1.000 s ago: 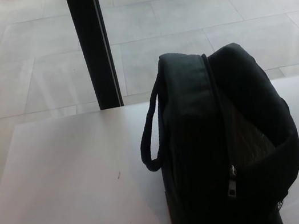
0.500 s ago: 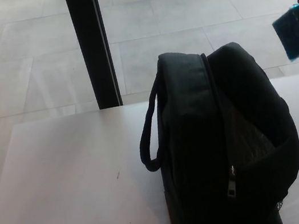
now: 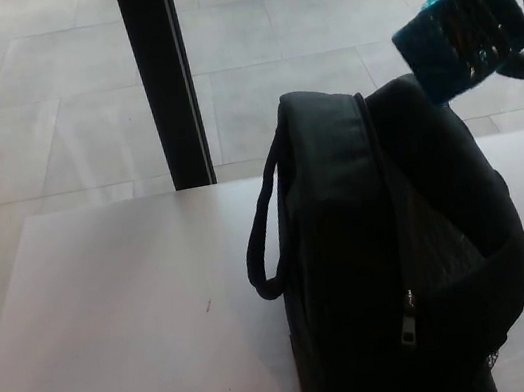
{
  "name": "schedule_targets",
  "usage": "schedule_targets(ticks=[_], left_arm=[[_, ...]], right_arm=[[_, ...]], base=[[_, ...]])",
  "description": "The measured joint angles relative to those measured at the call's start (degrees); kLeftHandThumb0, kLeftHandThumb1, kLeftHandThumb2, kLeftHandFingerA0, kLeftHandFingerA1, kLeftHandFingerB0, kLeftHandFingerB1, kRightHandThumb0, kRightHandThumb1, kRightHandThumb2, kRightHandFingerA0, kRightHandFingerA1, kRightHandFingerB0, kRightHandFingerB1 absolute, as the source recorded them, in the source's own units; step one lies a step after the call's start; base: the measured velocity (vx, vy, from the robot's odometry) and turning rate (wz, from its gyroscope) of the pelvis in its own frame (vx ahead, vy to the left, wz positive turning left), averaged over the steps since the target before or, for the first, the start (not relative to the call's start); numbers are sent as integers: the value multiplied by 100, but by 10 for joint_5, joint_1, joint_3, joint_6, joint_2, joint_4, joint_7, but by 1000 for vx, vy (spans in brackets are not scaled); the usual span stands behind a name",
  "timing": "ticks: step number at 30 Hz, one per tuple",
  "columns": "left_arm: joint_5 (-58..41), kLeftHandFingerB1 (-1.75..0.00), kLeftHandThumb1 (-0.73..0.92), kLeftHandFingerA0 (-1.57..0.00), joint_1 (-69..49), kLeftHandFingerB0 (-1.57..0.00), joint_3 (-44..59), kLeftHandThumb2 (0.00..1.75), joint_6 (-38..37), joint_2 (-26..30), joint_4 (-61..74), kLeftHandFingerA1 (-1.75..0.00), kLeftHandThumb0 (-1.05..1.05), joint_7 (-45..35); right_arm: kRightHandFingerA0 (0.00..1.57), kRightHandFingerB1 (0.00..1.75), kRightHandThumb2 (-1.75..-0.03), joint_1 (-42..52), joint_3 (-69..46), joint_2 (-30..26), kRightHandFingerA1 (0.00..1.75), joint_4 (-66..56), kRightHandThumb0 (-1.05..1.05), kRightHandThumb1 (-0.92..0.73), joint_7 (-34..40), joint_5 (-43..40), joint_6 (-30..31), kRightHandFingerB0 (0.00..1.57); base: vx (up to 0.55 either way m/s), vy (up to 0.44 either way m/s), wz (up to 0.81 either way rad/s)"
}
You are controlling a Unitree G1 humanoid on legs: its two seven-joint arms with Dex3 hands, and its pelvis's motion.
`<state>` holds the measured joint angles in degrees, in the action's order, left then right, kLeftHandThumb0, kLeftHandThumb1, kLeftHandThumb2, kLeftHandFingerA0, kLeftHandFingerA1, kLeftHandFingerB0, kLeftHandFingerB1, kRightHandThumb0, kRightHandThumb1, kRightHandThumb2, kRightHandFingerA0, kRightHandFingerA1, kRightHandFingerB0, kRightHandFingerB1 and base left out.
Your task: The robot uses its right hand to pick up the cube kept on the middle of the desk and put it inside the bag next to it
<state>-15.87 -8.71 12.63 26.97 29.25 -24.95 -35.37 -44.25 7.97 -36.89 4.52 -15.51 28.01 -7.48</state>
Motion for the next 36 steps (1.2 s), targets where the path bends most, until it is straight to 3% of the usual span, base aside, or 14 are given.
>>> schedule_targets(ticks=[1,9,11,13,19,20,28,29,30,31,32,33,35,36], left_arm=[[0,-39,71,-26,-1,-25,1,60,0,0,1,-49,-63,1],[0,-39,71,-26,-4,-26,2,61,0,1,4,-50,-64,1],[0,-39,71,-26,-5,-27,2,60,-1,1,5,-49,-65,1],[0,-38,71,-27,-5,-26,2,60,-3,1,4,-49,-66,0],[0,-38,72,-26,-5,-24,0,61,-7,3,4,-48,-64,0],[0,-39,72,-25,-6,-25,0,61,-7,4,5,-48,-63,0],[0,-39,70,-28,-6,-28,0,60,-7,5,6,-49,-65,0],[0,-39,70,-27,-5,-27,-1,60,-7,5,5,-49,-64,0],[1,-38,71,-27,-3,-27,-2,60,-7,5,5,-49,-66,0],[1,-38,71,-27,-2,-27,-3,60,-7,5,4,-49,-66,0],[1,-39,71,-24,-1,-25,-4,61,-8,5,3,-49,-66,0],[2,-39,72,-25,-1,-25,-5,61,-9,5,1,-49,-66,0],[2,-40,71,-25,0,-26,-6,61,-9,5,-2,-50,-63,0],[1,-39,70,-24,1,-26,-6,61,-9,5,-3,-50,-62,0]], right_arm=[[89,152,-106,11,4,0,175,-11,-23,-51,-5,0,-2,76],[90,144,-89,71,36,-26,175,-55,-21,-52,-35,13,-29,79],[87,156,-85,76,43,-34,175,-55,-21,-52,-38,19,-40,71],[88,150,-81,79,49,-39,175,-56,-21,-54,-41,24,-49,74],[93,151,-89,80,61,-39,175,-57,-24,-54,-45,36,-74,78],[93,134,-84,80,64,-39,175,-57,-22,-52,-45,39,-78,84],[90,145,-83,33,108,1,175,-65,-27,-54,-79,69,-58,79],[90,109,-75,20,116,10,175,-65,-28,-56,-88,76,-51,84],[95,95,-67,12,121,17,173,-65,-31,-60,-93,80,-46,84],[95,95,-67,6,124,22,173,-65,-31,-60,-98,85,-40,84],[95,71,-67,2,127,27,165,-65,-40,-66,-102,89,-36,83],[91,60,-68,-3,131,31,158,-66,-38,-70,-107,94,-30,73],[96,57,-67,-12,141,33,152,-73,-35,-64,-125,110,-13,65],[70,39,-61,-14,144,34,93,-75,-50,-72,-132,116,-5,28]], base=[[0,0,0],[0,0,0],[0,0,0],[0,0,0],[0,0,0],[0,0,0],[0,0,0],[0,0,0],[0,0,0],[0,0,0],[0,0,0],[0,0,0],[0,0,0],[0,0,0]])
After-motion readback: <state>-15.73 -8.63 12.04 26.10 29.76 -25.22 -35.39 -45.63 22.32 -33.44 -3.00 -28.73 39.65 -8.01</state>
